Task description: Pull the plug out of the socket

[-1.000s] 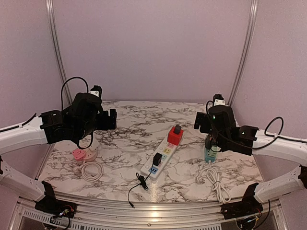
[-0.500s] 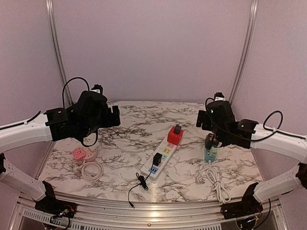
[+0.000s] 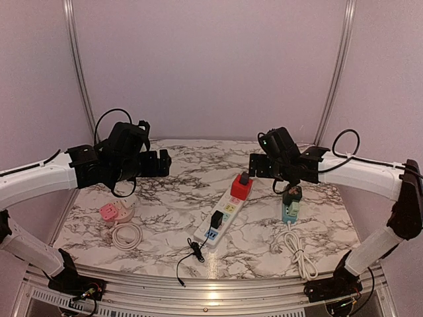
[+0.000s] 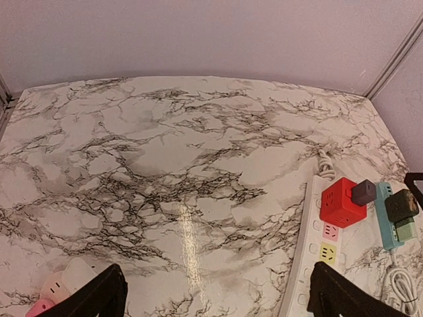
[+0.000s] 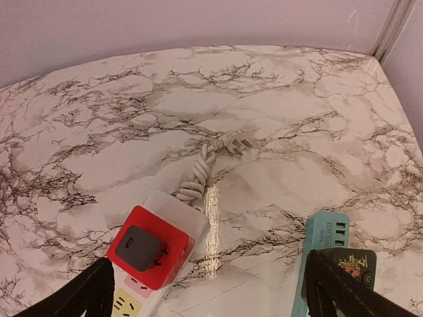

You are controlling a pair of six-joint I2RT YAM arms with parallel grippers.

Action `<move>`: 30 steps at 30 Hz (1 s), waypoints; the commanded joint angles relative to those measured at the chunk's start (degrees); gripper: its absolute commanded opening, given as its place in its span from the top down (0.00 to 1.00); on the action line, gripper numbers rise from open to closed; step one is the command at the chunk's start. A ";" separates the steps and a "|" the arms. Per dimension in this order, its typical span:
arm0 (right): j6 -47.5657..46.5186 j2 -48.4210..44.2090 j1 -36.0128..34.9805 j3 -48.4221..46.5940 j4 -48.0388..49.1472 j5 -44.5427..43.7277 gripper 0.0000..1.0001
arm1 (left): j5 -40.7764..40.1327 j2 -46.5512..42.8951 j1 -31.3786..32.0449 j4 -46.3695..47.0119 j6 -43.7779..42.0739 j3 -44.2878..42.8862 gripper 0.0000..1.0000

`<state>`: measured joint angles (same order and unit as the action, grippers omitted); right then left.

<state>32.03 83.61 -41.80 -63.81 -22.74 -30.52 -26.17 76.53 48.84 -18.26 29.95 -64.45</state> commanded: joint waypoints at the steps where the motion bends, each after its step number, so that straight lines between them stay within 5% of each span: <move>1: 3.85 8.25 0.30 -8.28 -6.69 5.00 0.03 | 6.18 2.01 -1.38 0.03 -1.50 -0.71 0.01; 21: 9.88 20.52 -0.88 -16.95 -8.45 4.52 0.42 | 13.61 8.76 -2.52 4.69 -0.02 -0.59 0.01; 25: 8.53 21.25 -1.40 -17.96 -8.77 4.27 0.59 | 13.44 9.24 -2.52 4.81 0.57 -0.59 0.01; 30: 7.45 23.70 -3.14 -20.22 -10.93 3.83 0.63 | 12.69 9.29 -2.61 4.55 1.13 -0.21 0.01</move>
<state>40.34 104.75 -43.22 -80.88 -30.30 -25.34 -12.97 85.10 46.70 -14.02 30.35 -64.47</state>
